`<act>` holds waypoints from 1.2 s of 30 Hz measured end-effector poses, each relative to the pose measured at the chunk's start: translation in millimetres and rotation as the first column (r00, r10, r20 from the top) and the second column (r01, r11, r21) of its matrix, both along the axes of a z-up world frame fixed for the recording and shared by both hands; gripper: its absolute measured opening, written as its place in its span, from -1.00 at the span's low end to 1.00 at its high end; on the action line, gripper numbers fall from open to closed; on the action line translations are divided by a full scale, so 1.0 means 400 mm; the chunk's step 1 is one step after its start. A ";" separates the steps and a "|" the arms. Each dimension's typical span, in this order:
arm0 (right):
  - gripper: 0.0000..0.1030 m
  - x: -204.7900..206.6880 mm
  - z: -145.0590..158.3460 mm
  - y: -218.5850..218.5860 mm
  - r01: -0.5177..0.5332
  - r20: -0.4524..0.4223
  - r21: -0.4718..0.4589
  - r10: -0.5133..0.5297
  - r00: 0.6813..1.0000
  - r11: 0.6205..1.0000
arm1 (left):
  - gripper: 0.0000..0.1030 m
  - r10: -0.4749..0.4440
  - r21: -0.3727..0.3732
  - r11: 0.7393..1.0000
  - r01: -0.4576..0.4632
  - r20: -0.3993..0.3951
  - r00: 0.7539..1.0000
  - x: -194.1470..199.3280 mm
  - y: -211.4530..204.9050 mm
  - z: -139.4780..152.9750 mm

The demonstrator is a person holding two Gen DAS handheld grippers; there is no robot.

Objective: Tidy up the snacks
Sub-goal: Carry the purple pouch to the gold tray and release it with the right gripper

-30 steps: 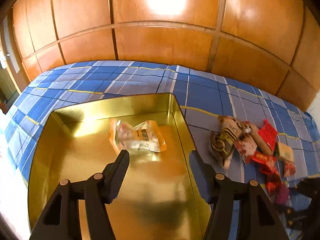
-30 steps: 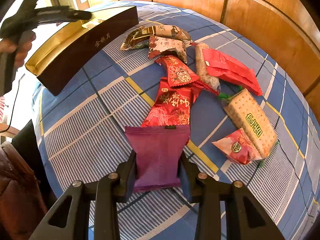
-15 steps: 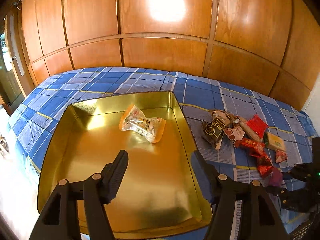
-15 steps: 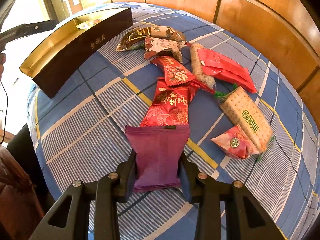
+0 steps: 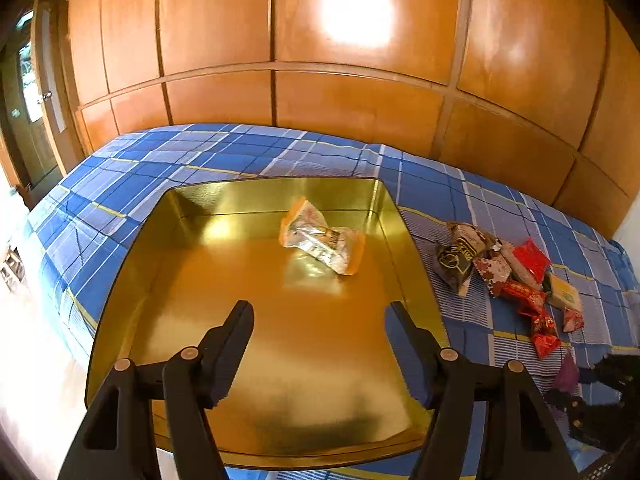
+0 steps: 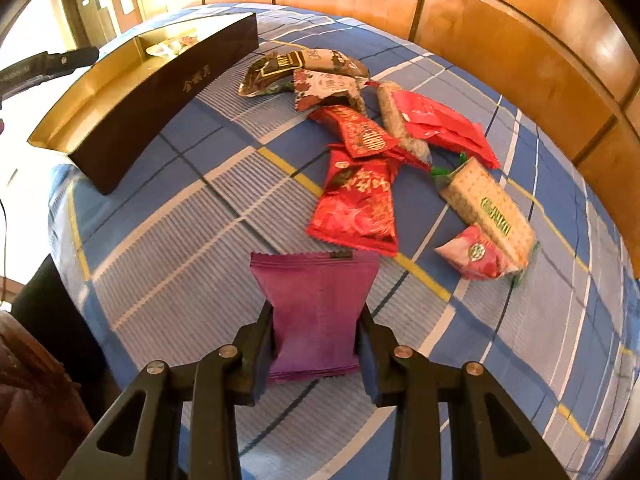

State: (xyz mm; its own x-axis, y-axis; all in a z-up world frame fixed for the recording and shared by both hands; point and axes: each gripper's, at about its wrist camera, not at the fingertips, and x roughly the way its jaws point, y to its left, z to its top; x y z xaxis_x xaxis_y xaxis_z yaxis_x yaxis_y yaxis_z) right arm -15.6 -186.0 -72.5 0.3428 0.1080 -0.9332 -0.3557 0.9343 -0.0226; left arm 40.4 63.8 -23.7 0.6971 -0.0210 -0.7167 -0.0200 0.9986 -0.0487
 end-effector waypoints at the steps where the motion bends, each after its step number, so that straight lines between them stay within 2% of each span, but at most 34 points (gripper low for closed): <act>1: -0.30 -0.001 0.003 0.002 0.005 -0.005 0.015 -0.005 1.000 1.000 | 0.33 0.004 -0.002 1.000 -0.004 -0.001 1.000 0.000 0.004 -0.001; 8: -0.30 0.012 0.076 0.070 -0.012 0.041 0.125 0.006 0.999 0.992 | 0.33 0.035 -0.014 0.999 -0.035 -0.001 0.999 -0.011 0.039 -0.009; 15: -0.30 0.073 0.158 0.195 -0.082 0.097 0.240 0.060 0.993 0.967 | 0.33 0.078 -0.033 0.996 -0.078 -0.003 0.997 -0.022 0.086 -0.013; 19: -0.29 0.121 0.187 0.277 -0.127 0.122 0.267 0.097 0.988 0.955 | 0.33 0.116 -0.043 0.992 -0.116 -0.007 0.993 -0.027 0.120 -0.017; 25: -0.29 0.207 0.191 0.382 -0.141 0.119 0.279 0.112 0.987 0.950 | 0.33 0.162 -0.054 0.985 -0.162 -0.008 0.987 -0.036 0.166 -0.021; 30: -0.26 0.275 0.135 0.449 -0.117 0.091 0.225 0.098 0.991 0.967 | 0.33 0.181 -0.063 0.981 -0.182 -0.020 0.983 -0.039 0.192 -0.034; 36: -0.15 0.261 0.120 0.466 -0.106 0.112 0.203 0.084 0.990 0.974 | 0.33 0.201 -0.061 0.977 -0.202 -0.033 0.979 -0.040 0.207 -0.047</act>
